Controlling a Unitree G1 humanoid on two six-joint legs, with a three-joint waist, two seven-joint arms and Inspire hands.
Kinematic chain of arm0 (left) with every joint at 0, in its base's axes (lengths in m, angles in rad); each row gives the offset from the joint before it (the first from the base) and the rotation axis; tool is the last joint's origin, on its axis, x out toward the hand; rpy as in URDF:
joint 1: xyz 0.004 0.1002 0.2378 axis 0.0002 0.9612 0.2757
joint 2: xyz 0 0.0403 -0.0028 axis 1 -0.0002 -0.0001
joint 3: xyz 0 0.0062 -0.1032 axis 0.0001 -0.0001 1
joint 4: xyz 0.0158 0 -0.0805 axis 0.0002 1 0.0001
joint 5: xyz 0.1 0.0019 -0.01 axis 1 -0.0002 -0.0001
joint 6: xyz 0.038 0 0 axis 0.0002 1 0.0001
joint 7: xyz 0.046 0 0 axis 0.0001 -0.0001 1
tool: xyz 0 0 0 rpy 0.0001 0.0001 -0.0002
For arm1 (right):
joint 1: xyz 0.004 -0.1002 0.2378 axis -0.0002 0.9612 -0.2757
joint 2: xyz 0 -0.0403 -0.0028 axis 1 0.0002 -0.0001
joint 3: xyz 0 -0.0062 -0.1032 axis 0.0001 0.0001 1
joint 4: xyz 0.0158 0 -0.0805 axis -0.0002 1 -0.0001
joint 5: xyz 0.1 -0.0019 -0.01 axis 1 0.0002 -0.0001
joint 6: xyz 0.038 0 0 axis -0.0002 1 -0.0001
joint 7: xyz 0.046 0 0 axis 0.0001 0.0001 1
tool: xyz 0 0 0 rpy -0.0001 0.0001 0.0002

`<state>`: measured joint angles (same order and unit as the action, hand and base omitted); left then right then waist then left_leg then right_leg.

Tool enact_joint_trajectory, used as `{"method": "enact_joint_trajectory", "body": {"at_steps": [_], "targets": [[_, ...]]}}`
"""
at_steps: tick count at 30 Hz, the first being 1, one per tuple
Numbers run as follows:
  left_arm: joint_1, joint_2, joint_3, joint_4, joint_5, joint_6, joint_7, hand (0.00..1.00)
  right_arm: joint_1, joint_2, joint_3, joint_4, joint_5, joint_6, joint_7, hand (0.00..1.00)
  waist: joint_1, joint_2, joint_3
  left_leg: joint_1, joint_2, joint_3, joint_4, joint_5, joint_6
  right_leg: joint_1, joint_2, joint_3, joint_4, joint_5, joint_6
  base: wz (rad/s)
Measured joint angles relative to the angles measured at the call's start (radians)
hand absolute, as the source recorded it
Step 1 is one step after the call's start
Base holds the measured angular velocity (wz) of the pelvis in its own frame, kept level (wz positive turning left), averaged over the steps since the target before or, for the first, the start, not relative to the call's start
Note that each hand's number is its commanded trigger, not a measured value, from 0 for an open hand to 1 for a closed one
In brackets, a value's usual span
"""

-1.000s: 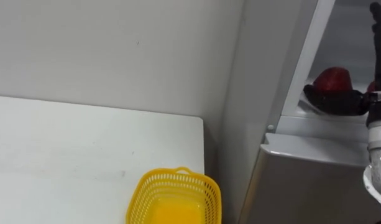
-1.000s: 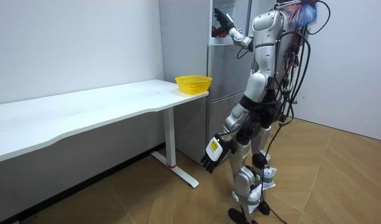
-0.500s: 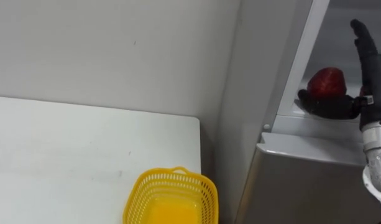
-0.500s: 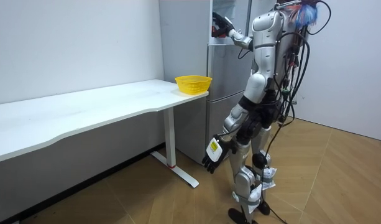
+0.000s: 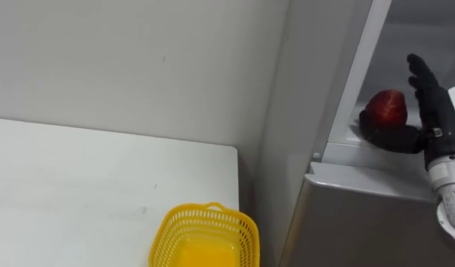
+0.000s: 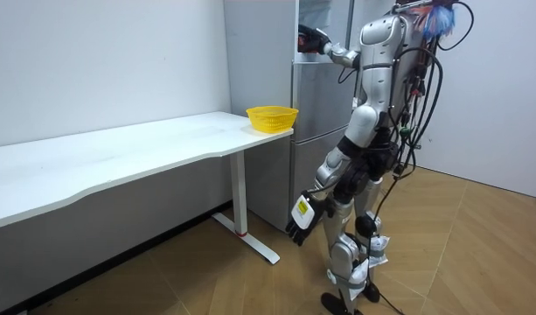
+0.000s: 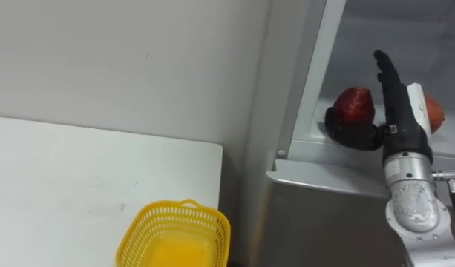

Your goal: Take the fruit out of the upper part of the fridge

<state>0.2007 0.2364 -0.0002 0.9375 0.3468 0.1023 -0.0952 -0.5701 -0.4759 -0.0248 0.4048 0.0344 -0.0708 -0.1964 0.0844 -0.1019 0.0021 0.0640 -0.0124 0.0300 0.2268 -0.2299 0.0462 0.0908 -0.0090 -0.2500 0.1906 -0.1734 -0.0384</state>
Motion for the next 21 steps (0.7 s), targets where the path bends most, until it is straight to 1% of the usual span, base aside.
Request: {"method": "enact_joint_trajectory", "body": {"at_steps": [4,6,8,11,15,21], "targets": [[0.0,0.0,0.001,-0.003,0.004,0.002,-0.008,0.0,-0.004,0.0,-0.01,0.017,0.0,-0.001,0.039,0.0,0.002,0.004,0.001,-0.001,0.0,0.0,0.003,0.0,0.0,-0.002,0.0,0.002,0.001,0.001,-0.001,0.0],[0.001,0.0,0.005,-0.003,0.008,0.007,-0.019,0.0,-0.02,0.0,-0.01,0.033,0.0,-0.001,0.055,0.0,0.002,0.009,0.0023,-0.001,0.0,0.0,0.004,0.0,0.0,-0.004,0.001,0.005,0.004,0.002,-0.001,-0.03],[0.0,-0.001,0.01,-0.003,0.008,0.022,-0.028,0.0,-0.041,0.0,-0.014,0.058,0.012,0.001,0.086,0.0,0.002,0.014,0.0038,-0.001,0.0,0.001,0.004,0.0,0.0,-0.008,0.0,0.006,0.012,0.002,-0.001,-0.02],[0.002,-0.002,0.01,-0.002,0.009,0.04,-0.028,0.0,-0.061,0.0,-0.018,0.096,0.075,0.008,0.118,0.0,0.0,0.018,0.0026,0.0,0.0,-0.001,0.006,0.0,0.0,-0.005,0.0,0.004,0.012,0.002,-0.001,0.0],[0.001,-0.003,0.014,-0.002,0.009,0.049,-0.024,0.0,-0.088,-0.003,-0.017,0.138,0.109,0.009,0.141,0.0,0.0,0.018,0.0019,0.0,0.0,-0.002,0.01,0.001,0.0,-0.002,0.0,0.002,0.012,0.002,-0.001,0.01],[0.001,-0.003,0.015,-0.002,0.009,0.051,-0.022,0.0,-0.101,-0.032,-0.008,0.173,0.135,0.009,0.193,0.0,0.001,0.018,0.0011,0.001,0.0,-0.002,0.014,0.002,0.0,0.002,-0.002,-0.001,0.011,0.003,-0.002,0.01]]}}
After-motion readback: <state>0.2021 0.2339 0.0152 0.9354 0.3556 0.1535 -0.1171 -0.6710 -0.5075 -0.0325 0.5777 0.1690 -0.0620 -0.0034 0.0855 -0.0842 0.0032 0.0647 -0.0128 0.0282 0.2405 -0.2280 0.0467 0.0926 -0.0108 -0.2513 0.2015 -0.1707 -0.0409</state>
